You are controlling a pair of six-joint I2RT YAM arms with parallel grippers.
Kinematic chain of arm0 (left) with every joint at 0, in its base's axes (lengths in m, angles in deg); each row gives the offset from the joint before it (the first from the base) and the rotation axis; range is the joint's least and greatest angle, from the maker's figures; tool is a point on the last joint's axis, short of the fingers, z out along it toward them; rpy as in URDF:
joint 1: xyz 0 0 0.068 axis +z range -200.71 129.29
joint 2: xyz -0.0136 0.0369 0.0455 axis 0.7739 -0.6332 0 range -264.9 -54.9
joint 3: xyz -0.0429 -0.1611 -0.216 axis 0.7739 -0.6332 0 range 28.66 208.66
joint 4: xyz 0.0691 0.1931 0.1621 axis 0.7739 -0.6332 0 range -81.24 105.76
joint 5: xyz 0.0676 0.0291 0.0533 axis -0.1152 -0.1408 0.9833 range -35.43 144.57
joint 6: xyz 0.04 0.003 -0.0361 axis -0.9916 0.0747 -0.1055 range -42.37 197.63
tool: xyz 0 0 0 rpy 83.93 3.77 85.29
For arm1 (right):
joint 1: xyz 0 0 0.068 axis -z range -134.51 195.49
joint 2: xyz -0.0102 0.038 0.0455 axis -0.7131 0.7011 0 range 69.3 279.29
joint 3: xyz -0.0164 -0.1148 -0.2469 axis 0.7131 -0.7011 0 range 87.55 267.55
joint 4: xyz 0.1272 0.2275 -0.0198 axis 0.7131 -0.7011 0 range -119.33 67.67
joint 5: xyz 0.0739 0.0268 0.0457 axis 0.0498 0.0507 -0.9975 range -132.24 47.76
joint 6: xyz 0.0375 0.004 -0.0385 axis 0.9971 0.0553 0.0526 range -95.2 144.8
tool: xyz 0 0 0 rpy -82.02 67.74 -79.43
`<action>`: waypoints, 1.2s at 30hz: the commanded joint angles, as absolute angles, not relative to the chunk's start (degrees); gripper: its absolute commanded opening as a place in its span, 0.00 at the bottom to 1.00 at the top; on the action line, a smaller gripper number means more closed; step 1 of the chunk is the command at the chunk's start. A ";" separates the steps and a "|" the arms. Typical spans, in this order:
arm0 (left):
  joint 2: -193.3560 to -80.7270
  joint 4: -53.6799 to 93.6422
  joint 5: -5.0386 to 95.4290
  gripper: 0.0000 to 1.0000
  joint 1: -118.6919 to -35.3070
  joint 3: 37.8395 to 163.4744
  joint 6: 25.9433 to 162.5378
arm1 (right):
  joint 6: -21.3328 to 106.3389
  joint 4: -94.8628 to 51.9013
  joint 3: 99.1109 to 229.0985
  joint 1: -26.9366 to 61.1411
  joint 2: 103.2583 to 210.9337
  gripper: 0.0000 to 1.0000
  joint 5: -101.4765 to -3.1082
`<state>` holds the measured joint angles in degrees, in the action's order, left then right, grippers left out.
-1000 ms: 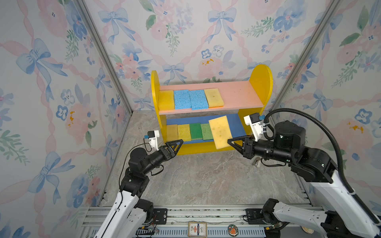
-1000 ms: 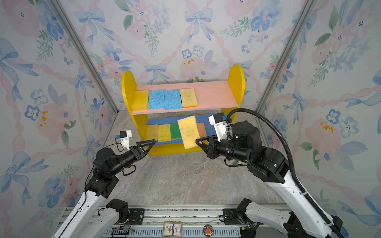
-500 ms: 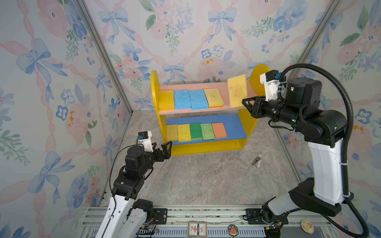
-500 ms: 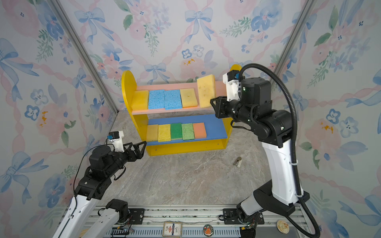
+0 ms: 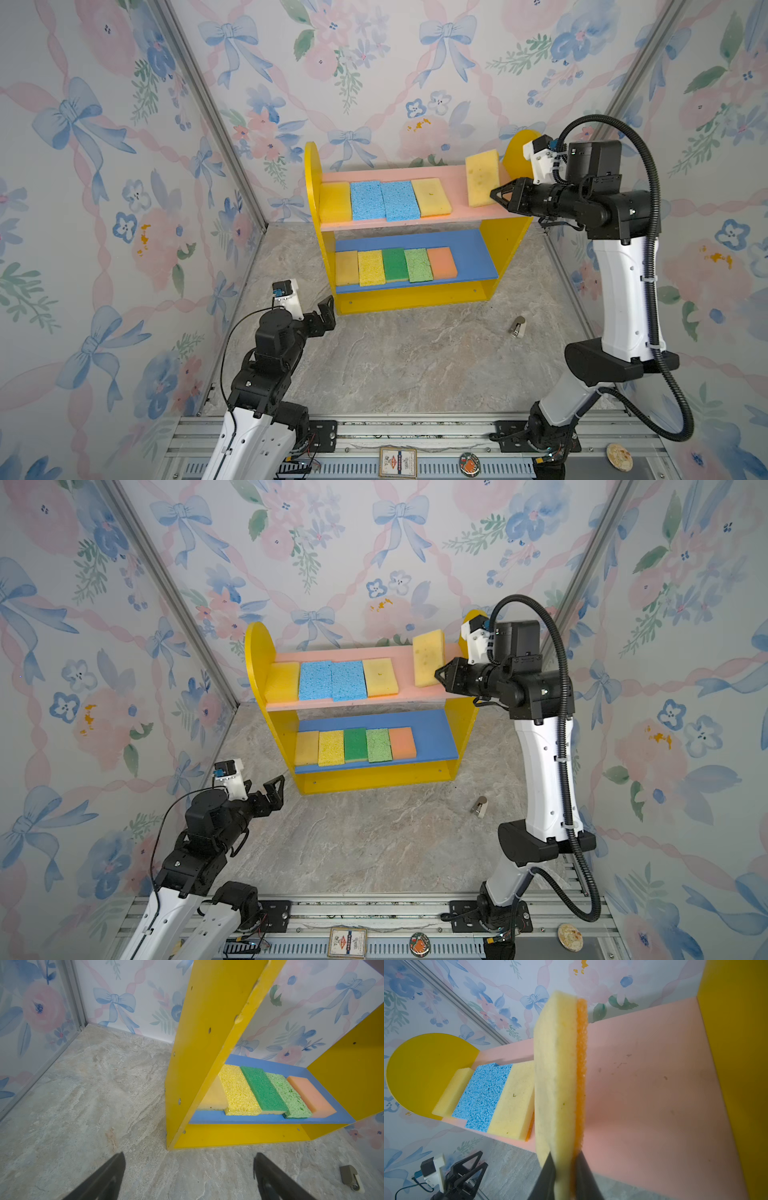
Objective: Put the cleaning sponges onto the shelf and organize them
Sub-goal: 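Lower the sponge flat beside the yellow sponges and open the right gripper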
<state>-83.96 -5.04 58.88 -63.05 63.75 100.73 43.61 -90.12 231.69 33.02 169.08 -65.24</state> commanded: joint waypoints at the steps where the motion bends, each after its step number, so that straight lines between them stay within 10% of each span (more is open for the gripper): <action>1: -83.97 -4.00 60.02 0.98 -62.73 63.15 99.52 | 45.35 -87.90 231.04 33.09 170.72 0.18 -70.89; 10: -83.78 -4.00 60.08 0.98 -62.75 63.06 99.66 | 45.11 -88.32 229.21 33.14 171.86 0.22 -71.47; 19: -83.81 -3.88 60.02 0.98 -62.75 62.94 99.69 | 44.49 -88.41 229.39 33.79 172.34 0.52 -68.57; 36: -84.16 -3.89 60.10 0.98 -62.75 62.92 99.69 | 47.54 -83.50 230.45 32.79 177.01 0.54 -72.28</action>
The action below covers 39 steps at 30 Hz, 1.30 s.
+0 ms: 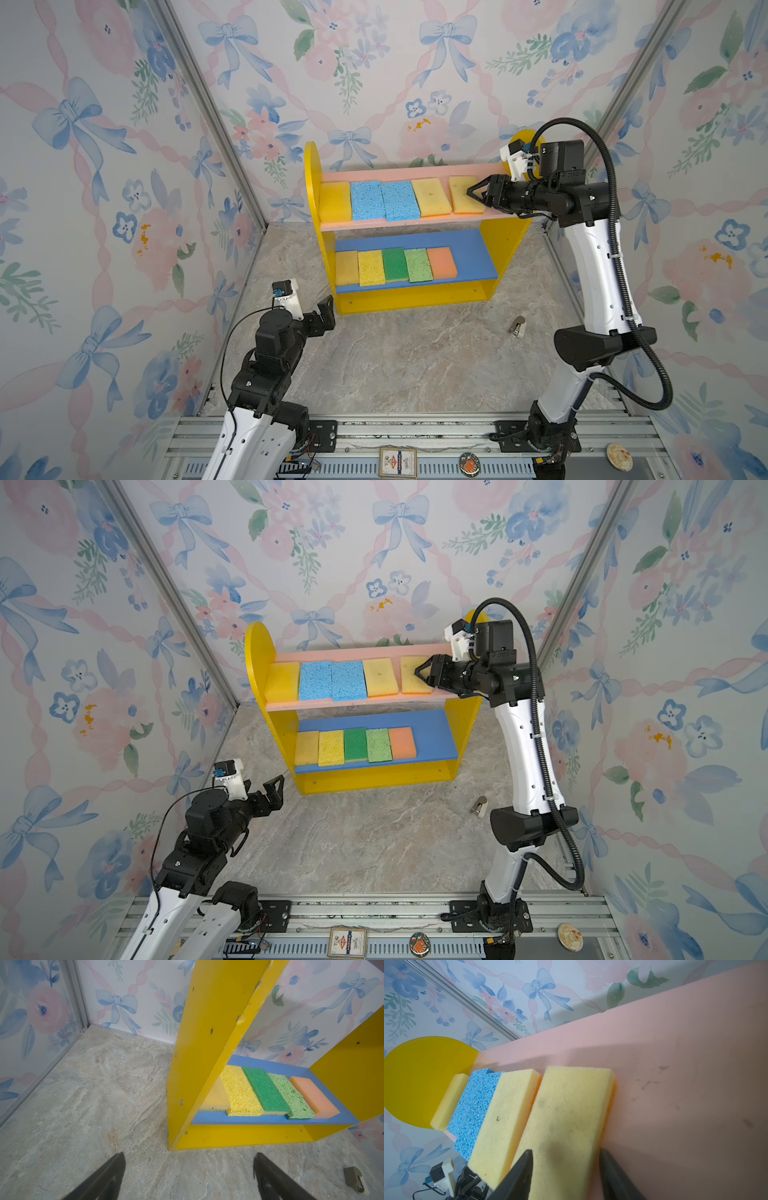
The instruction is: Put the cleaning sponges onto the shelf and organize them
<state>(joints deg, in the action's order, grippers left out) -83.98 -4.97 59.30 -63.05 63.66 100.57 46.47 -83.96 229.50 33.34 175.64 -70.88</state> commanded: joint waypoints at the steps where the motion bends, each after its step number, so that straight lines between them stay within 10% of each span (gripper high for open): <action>1: -84.16 -3.87 60.06 0.98 -62.75 62.85 99.69 | 47.65 -83.49 230.59 32.68 177.21 0.54 -72.34; 39: -83.81 -3.66 59.66 0.98 -62.75 62.70 99.61 | 46.07 -80.70 223.70 31.20 173.03 0.82 -70.16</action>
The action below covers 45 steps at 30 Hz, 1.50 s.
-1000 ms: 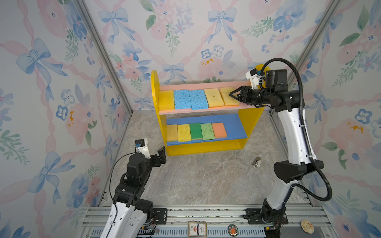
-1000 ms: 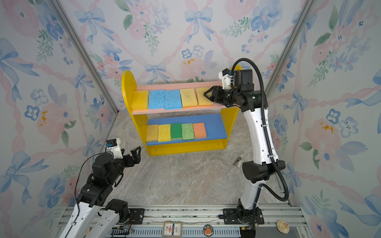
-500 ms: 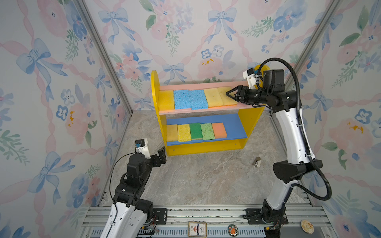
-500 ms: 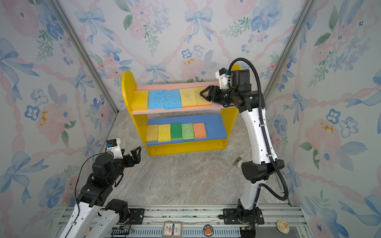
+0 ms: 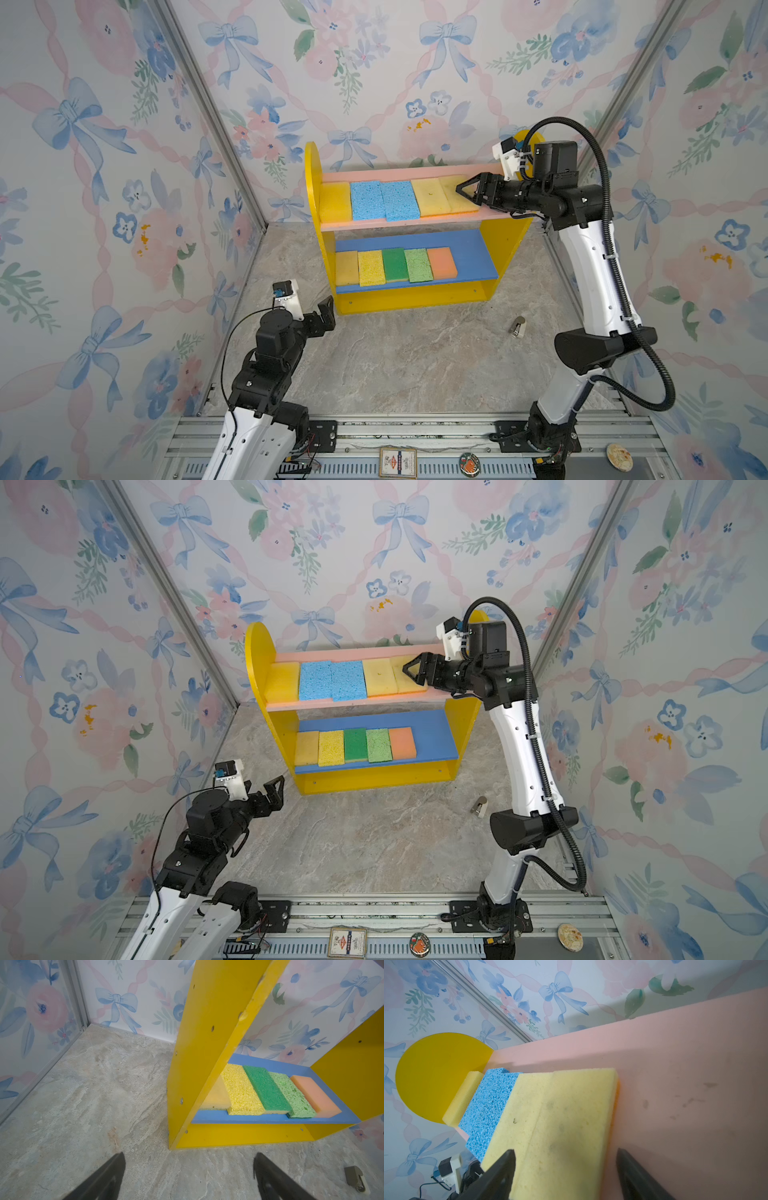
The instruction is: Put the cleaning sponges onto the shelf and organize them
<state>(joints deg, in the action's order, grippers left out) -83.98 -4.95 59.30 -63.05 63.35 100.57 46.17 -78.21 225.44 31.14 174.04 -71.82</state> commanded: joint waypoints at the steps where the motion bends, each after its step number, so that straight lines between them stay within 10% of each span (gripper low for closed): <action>1: -83.81 -3.67 59.66 0.98 -62.71 62.73 99.61 | 46.07 -80.53 223.48 31.25 172.80 0.84 -70.10; 4: -83.81 -3.66 59.58 0.98 -62.75 62.59 99.61 | 45.93 -80.09 222.80 31.42 172.14 0.99 -69.51; 19: -83.33 -3.23 59.75 0.98 -62.68 61.88 99.44 | 46.21 -60.18 203.51 31.97 154.98 0.97 -63.49; 31: -82.41 -3.13 60.35 0.98 -62.71 61.59 99.34 | 45.10 -14.78 158.47 32.57 126.10 0.97 -48.26; 45: -82.65 -2.58 60.53 0.98 -62.77 61.20 99.26 | 33.88 -30.71 140.69 33.34 108.23 0.97 -22.85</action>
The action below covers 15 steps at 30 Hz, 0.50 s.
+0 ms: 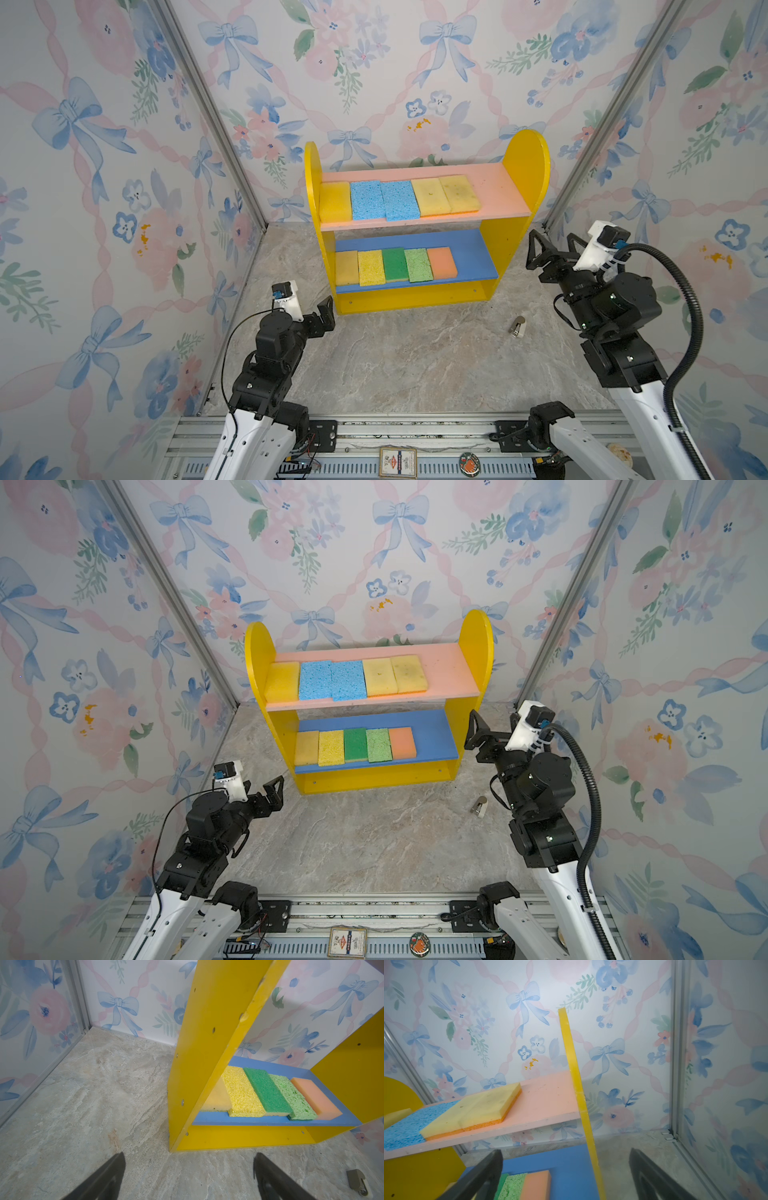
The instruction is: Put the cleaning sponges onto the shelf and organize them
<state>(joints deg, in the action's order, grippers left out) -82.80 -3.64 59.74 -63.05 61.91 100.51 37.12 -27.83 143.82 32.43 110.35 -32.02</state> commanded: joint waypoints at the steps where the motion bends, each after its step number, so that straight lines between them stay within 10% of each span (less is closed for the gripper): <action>1: -82.66 -2.50 60.57 0.98 -62.76 61.18 99.26 | 33.69 -30.87 139.43 33.75 107.55 0.97 -21.82; 15: -82.75 -0.26 63.43 0.98 -62.84 57.75 102.02 | 31.98 -22.86 126.30 39.85 116.23 0.97 -20.77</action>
<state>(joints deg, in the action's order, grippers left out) -82.84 -1.91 61.88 -63.05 58.74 100.88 34.13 -27.15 128.30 39.09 114.24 -21.95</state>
